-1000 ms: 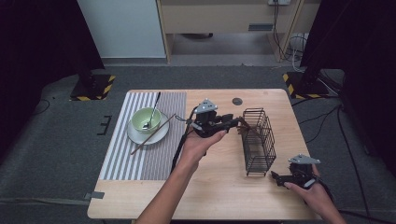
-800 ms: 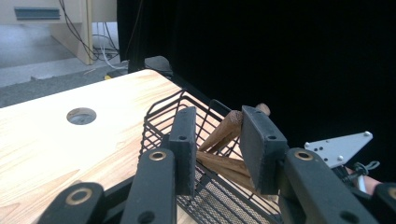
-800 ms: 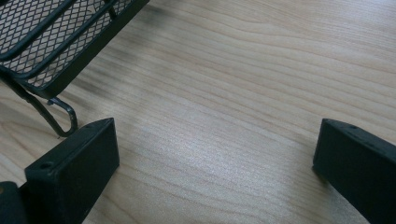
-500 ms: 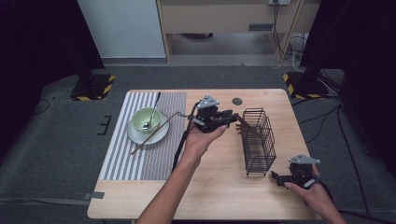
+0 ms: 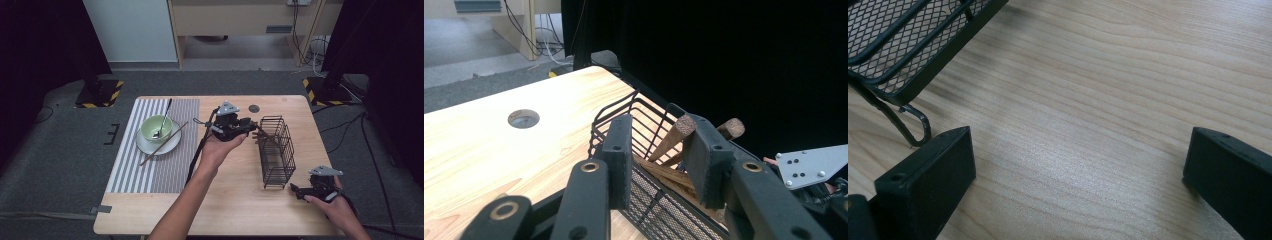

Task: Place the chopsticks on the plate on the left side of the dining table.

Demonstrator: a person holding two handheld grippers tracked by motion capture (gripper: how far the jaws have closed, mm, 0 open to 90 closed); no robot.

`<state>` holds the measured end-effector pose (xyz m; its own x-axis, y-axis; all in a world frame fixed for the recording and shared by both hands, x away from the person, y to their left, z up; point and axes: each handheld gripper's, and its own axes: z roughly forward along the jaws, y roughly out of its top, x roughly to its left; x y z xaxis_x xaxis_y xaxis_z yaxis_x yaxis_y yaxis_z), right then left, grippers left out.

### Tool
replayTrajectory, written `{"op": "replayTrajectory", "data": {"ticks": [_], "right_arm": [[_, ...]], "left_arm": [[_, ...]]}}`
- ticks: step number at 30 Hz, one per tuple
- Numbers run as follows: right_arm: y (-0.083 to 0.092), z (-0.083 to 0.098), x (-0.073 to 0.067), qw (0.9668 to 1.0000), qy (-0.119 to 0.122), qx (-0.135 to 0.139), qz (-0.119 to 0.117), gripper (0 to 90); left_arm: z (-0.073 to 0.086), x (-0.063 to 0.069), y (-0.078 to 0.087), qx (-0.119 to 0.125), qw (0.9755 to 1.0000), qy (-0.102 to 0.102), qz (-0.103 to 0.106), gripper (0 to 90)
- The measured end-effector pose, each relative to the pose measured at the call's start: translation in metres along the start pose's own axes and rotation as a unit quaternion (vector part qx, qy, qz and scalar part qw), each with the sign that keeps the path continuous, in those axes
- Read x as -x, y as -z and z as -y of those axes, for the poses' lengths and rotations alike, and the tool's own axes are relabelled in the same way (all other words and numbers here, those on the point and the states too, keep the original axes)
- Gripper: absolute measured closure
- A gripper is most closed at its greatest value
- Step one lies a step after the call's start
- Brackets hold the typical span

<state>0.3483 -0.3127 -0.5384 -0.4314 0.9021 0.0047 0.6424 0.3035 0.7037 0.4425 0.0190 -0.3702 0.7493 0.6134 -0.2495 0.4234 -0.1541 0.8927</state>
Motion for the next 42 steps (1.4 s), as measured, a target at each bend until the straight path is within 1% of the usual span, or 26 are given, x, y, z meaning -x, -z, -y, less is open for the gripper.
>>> {"op": "replayTrajectory", "data": {"ticks": [10, 14, 19, 24, 32, 42], "right_arm": [[0.0, 0.0, 0.0, 1.0, 0.0, 0.0, -0.001, 0.4], [0.0, 0.0, 0.0, 1.0, 0.0, 0.0, -0.002, 0.4], [0.0, 0.0, 0.0, 1.0, 0.002, 0.0, -0.001, 0.4], [0.0, 0.0, 0.0, 1.0, 0.0, 0.0, -0.002, 0.4], [0.0, 0.0, 0.0, 1.0, 0.0, 0.0, -0.002, 0.4], [0.0, 0.0, 0.0, 1.0, 0.001, 0.0, -0.002, 0.4]], "left_arm": [[0.0, 0.0, -0.009, -0.009, 0.9999, 0.006, -0.001, 64.2], [-0.001, 0.001, -0.012, -0.013, 0.9999, 0.005, -0.001, 64.2], [-0.002, 0.001, -0.013, -0.011, 0.9999, 0.006, 0.0, 64.6], [-0.002, 0.002, -0.013, -0.013, 0.9999, 0.004, 0.002, 66.5], [-0.002, 0.005, -0.014, -0.013, 0.9999, 0.003, 0.008, 72.5], [-0.002, 0.005, -0.014, -0.015, 0.9998, 0.003, 0.011, 77.3]]}}
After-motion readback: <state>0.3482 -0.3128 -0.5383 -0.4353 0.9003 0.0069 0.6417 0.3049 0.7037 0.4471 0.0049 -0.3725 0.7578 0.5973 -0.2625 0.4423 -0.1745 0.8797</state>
